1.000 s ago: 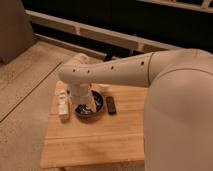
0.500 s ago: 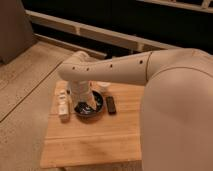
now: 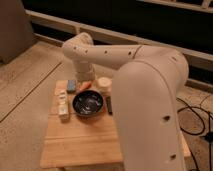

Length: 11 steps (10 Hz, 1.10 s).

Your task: Place the pepper in the ceramic cup

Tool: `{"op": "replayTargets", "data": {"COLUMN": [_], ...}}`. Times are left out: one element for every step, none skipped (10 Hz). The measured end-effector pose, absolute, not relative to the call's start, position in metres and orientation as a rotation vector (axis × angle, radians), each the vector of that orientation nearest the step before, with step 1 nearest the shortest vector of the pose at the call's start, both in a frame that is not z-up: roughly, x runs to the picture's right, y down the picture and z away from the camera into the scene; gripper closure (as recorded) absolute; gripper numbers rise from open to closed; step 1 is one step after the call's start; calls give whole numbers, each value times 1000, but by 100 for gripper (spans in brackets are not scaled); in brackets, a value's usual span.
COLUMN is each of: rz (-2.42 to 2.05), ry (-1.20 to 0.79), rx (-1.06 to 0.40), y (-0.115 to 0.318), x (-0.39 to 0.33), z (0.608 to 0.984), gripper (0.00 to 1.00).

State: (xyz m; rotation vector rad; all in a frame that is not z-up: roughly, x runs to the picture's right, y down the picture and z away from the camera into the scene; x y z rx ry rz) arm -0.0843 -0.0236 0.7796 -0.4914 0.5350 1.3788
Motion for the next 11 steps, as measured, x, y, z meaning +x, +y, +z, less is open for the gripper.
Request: {"op": "replayTargets", "data": {"rz": [1345,1294,1259,1233,1210,1206,1206,1206,1214,1236,1259], "ry": [495,420,344,279,215,201,201,202,203,215,226], "rx": [-479,-468,-462,-460,-459,-458,-459,-459,-461,-473,-478], "y": [-40,-58,-71,-82,-92,-94,-94,-94,-93,-87,-84], "x": [-87,-98,-108,-117,-126,-128,-128,-128,-127,-125,-123], "z": [791,805,814,821,827,828,828,828,828,835,844], "gripper": [35,35,35,35,35,35,35,35,35,35,35]}}
